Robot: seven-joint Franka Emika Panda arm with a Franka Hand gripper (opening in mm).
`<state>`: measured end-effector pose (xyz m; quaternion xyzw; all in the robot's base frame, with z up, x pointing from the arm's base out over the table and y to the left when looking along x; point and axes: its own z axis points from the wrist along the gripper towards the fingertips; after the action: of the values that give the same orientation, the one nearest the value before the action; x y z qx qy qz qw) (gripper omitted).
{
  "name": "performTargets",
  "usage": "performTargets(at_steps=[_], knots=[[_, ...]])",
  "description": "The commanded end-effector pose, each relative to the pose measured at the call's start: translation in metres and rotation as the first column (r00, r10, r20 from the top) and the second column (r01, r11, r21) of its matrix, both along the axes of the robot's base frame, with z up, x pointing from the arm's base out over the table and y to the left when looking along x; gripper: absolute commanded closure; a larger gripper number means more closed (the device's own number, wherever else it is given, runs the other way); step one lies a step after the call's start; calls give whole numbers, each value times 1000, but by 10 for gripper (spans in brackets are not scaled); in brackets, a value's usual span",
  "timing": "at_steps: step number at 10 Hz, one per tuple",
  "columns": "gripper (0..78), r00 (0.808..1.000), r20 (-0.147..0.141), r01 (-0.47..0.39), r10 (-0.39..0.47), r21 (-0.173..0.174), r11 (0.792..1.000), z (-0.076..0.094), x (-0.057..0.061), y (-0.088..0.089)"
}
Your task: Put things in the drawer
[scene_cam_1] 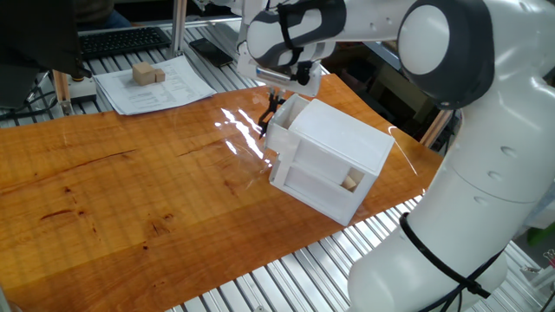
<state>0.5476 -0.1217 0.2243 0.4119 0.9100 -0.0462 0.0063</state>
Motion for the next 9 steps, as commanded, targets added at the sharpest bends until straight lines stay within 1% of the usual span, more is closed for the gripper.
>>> performTargets(at_steps=[1, 3, 6, 8, 9], knots=[[764, 1000, 4, -2, 2, -7, 1000, -2, -12, -11], [764, 1000, 5, -2, 3, -8, 1000, -2, -19, -17], [764, 1000, 2, 4, -4, -12, 1000, -1, -28, -19], [764, 1000, -2, 0, 0, -12, 1000, 0, -37, -21], [764, 1000, -2, -1, 1, -12, 1000, 0, -39, -22]])
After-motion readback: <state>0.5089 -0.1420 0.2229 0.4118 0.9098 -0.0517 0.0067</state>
